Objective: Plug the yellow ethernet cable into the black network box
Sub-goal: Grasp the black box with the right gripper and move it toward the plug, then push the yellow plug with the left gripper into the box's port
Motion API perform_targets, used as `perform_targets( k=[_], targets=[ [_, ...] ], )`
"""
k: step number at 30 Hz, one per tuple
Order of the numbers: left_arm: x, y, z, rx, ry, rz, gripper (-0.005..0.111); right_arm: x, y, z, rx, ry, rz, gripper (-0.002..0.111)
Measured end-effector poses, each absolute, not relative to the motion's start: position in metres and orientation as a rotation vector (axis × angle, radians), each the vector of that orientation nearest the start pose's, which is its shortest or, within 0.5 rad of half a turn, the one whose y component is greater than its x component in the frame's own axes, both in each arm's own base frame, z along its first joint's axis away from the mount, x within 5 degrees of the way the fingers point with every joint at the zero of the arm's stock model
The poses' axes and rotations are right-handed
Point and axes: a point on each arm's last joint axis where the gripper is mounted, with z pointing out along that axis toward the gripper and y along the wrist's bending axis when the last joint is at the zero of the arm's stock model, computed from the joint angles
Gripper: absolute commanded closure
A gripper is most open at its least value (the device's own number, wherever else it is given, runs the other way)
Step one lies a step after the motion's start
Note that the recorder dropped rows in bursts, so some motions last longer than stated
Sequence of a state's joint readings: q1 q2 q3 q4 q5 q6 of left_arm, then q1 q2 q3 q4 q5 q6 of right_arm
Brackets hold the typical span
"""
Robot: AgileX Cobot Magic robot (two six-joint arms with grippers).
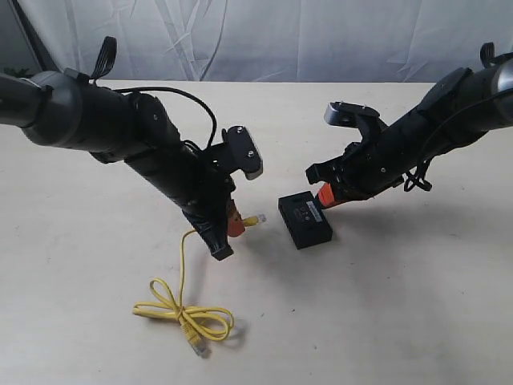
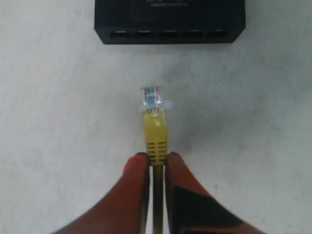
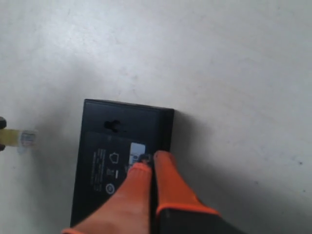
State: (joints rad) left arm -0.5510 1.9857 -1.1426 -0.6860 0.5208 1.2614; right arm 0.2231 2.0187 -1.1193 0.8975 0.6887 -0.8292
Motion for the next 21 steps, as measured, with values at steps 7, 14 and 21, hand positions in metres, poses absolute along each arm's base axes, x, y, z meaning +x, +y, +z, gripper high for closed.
perform_targets(
  k=[7, 14, 21],
  targets=[
    [0.311, -0.226, 0.116, 1.613, 2.182, -0.425, 0.107, 0.349, 0.125, 0.118, -0.499, 2.757, 0.771, 0.109],
    [0.315, -0.245, 0.11, 1.602, 2.16, -0.445, 0.107, 0.349, 0.125, 0.118, -0.496, 2.756, 0.774, 0.109],
    [0.316, -0.249, 0.11, 1.575, 2.15, -0.427, 0.107, 0.349, 0.126, 0.118, -0.491, 2.755, 0.777, 0.109]
  ],
)
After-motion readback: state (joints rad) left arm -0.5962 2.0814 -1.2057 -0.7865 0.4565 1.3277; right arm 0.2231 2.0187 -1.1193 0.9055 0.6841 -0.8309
